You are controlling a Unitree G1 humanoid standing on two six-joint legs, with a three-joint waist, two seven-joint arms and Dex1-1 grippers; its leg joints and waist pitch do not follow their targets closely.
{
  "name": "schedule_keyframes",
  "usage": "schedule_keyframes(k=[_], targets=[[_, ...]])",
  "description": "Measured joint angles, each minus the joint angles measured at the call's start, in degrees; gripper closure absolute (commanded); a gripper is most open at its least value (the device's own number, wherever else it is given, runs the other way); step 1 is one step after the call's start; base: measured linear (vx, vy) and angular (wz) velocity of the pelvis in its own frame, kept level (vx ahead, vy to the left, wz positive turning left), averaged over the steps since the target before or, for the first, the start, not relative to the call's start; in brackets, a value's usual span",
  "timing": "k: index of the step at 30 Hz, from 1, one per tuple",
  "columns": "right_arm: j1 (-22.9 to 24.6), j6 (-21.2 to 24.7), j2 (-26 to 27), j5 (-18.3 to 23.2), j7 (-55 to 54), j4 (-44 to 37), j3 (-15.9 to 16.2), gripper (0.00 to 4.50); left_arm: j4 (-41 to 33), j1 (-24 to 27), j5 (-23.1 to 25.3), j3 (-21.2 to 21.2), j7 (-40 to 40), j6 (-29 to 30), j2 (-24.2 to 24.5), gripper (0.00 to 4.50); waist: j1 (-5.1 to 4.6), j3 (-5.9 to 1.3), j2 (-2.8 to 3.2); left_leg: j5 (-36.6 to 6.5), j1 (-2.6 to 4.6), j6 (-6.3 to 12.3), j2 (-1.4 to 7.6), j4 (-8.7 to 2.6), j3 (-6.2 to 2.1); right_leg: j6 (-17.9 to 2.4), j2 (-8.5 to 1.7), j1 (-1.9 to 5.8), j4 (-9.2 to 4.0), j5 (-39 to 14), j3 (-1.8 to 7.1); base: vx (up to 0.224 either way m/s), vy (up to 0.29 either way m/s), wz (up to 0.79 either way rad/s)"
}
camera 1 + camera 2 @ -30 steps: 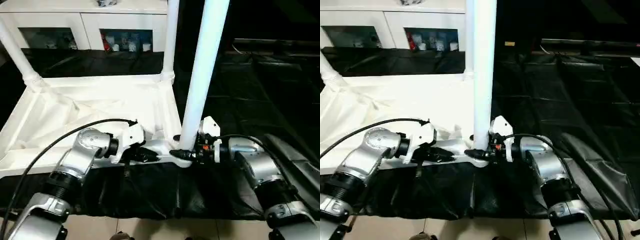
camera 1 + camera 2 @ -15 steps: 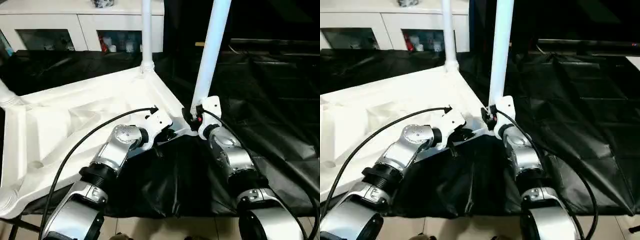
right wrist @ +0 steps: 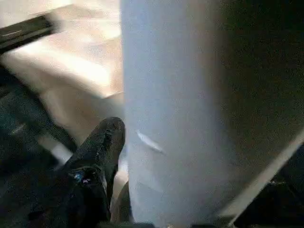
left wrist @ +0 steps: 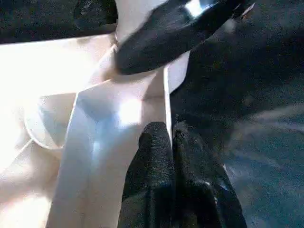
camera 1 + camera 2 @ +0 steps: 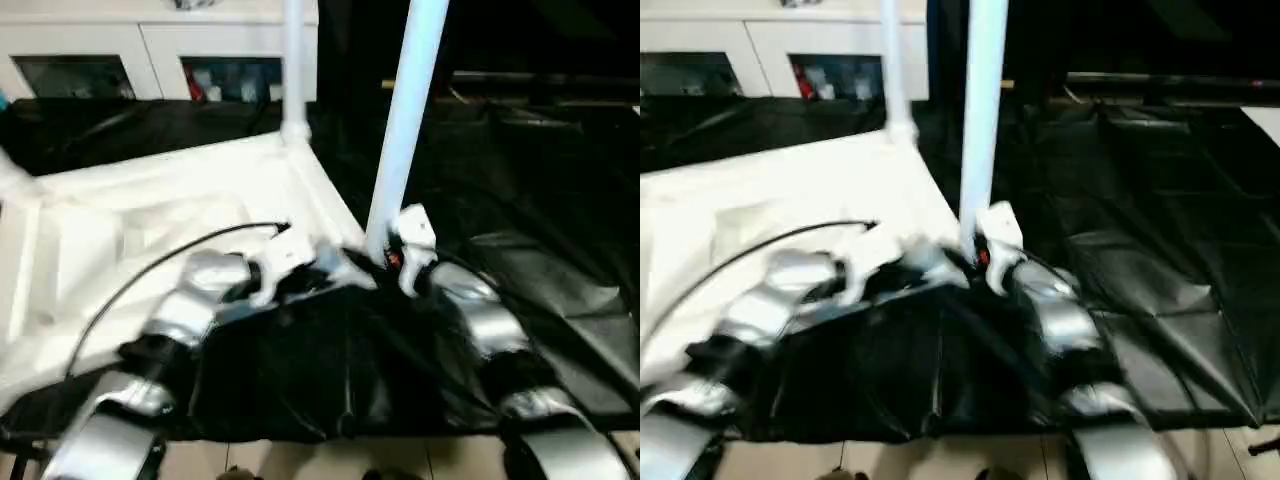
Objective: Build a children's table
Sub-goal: Rotate leg to tighten
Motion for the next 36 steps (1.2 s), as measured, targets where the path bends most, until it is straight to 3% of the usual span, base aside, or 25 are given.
schedule_keyframes(k=[7,12,23,28,33,36], targets=[[1.4,3.7,-4.5,3.5,15.4,-4.5,2.8,1.49,-0.1,0.6,-2.1,-0.4,-7.1,-1.7,3.5,4.5,0.66,0.05,-0.13,0.0,0.04,-0.01,0.02,0.05,0.02,0.0,-0.02,0.04,0.05,0.0,0.0,0.0,0.0,0.0],[1.8,6.4,-7.8,4.3,23.8,-7.9,5.0,1.87,-1.2,1.1,-3.1,-1.4,-10.9,-2.1,5.0,4.5,1.8,0.06,-0.22,0.0,0.09,0.0,0.03,0.02,0.09,0.0,-0.03,0.02,0.04,0.0,0.0,0.0,0.0,0.0],[1.9,6.8,-7.6,4.4,24.5,-8.5,5.3,2.41,-1.9,1.3,-3.8,-1.6,-12.3,-1.3,5.4,4.5,1.73,0.03,-0.28,0.0,0.08,0.0,0.03,0.04,0.15,0.0,-0.06,0.03,0.09,0.0,0.0,0.0,0.0,0.0],[1.6,5.5,-2.0,3.0,10.5,-5.1,2.1,2.48,-1.4,1.1,-1.7,-0.1,-5.7,0.4,3.8,4.5,1.01,-0.07,-0.44,0.0,0.24,-0.03,0.01,0.06,0.14,-0.1,-0.06,0.08,0.18,0.0,0.05,0.0,0.0,0.0],[-0.2,5.1,3.1,1.7,-7.2,-0.7,-2.9,2.52,0.3,0.1,0.5,0.5,4.3,3.2,-1.9,4.5,-0.05,-0.06,-0.61,0.0,0.24,-0.03,-0.06,0.12,0.14,0.0,-0.1,0.12,0.07,0.0,0.11,0.0,0.0,0.0],[-1.7,5.0,5.9,1.0,-17.4,1.8,-5.7,2.53,1.4,-1.2,2.4,0.5,10.3,5.0,-5.7,4.5,-0.01,-0.11,-0.72,0.0,0.23,-0.03,-0.06,0.12,0.14,0.0,-0.1,0.13,0.08,0.0,0.12,0.0,0.0,0.0]])
